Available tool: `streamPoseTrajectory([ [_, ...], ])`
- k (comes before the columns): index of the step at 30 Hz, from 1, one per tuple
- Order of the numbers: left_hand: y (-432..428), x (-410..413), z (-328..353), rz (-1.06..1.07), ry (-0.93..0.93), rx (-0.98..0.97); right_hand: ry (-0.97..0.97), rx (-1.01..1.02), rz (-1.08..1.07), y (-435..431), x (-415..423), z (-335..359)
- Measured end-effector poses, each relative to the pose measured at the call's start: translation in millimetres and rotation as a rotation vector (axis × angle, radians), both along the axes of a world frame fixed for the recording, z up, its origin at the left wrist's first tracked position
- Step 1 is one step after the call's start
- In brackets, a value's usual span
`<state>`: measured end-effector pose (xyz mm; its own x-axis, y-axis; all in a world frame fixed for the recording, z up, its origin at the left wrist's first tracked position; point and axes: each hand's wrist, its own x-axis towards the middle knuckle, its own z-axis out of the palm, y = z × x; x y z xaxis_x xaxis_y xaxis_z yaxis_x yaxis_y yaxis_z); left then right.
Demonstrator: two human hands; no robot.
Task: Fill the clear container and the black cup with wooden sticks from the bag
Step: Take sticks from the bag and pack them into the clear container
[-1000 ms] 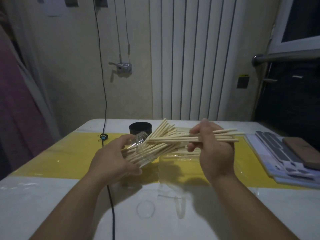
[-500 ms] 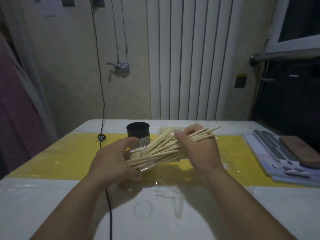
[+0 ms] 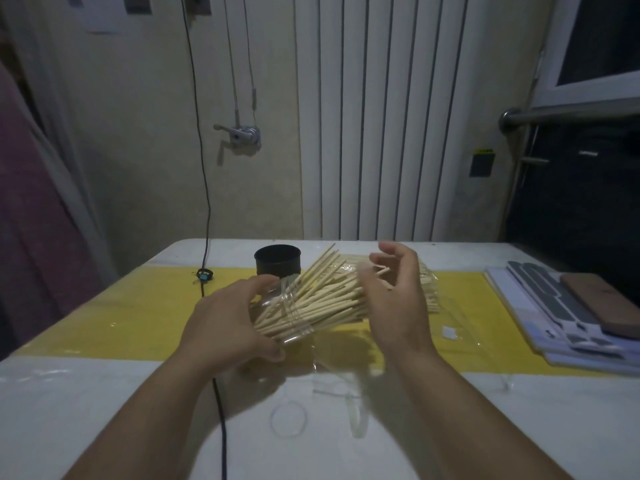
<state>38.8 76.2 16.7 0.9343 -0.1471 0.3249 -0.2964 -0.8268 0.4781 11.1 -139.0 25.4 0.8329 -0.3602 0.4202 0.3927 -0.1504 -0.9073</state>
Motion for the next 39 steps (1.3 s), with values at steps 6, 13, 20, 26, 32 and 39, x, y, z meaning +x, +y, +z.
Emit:
streamPoseTrajectory([
  [6,2,1,-1,-0.003,-0.001,-0.014,0.108,-0.104,0.15,-1,0,3],
  [13,6,5,-3,0.017,0.022,-0.096,0.066,-0.021,0.02,-31,7,5],
  [20,10,10,-7,0.01,0.047,-0.234,0.258,-0.342,0.047,-52,15,-4],
  [26,12,11,-7,0.017,0.067,-0.291,0.581,-1.025,0.226,-43,21,-23],
  [32,13,10,-7,0.026,0.083,-0.316,0.596,-1.219,0.186,-36,29,-49],
  [39,12,10,-6,0.027,0.093,-0.323,0.583,-1.291,0.096,-27,57,-61],
])
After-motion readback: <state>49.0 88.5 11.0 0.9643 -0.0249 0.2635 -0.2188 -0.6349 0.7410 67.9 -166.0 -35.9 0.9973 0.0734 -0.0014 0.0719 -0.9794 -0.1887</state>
